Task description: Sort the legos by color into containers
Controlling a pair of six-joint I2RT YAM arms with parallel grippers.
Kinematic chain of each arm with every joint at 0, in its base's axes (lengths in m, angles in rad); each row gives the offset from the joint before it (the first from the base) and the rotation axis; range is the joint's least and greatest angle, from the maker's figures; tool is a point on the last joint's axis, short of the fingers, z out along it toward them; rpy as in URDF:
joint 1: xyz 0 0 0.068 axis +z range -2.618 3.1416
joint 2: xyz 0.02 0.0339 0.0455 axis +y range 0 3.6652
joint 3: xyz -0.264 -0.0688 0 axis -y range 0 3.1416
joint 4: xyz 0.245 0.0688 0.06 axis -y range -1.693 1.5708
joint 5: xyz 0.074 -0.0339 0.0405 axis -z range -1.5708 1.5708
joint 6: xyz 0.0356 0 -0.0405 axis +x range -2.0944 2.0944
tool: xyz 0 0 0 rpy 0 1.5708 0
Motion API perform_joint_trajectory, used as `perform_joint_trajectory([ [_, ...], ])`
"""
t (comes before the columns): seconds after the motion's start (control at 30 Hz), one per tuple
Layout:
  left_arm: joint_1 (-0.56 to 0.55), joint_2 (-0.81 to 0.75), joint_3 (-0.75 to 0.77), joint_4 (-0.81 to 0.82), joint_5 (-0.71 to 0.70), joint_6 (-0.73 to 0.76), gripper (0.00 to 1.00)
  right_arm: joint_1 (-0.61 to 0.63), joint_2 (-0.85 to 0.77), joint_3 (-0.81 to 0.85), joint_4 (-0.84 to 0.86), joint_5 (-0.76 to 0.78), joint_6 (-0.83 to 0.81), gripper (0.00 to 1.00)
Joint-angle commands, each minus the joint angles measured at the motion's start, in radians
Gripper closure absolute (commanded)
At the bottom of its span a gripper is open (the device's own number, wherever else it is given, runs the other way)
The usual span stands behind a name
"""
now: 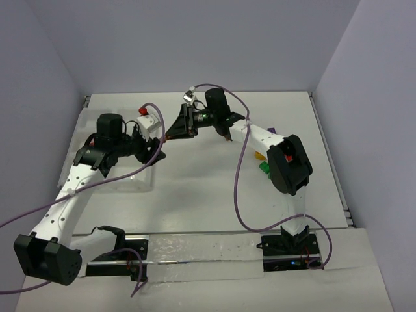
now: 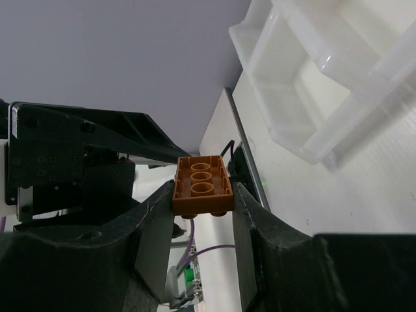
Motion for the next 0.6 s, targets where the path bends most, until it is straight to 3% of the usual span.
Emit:
perform_joint_trajectory([
  [0.0,-0.035,0.016,0.001,0.095,-0.129,-0.02,0.33,0.022,-0.037,-0.013,0.057,-0.045,0.014,1.0],
  [0.23,-0.06,0.036,-0.012,0.154,-0.189,-0.039,0.45,0.03,-0.044,-0.031,0.075,-0.06,0.024,1.0],
  [0.57,-0.09,0.051,-0.028,0.217,-0.288,-0.05,0.39,0.045,-0.05,-0.049,0.092,-0.068,0.031,1.0],
])
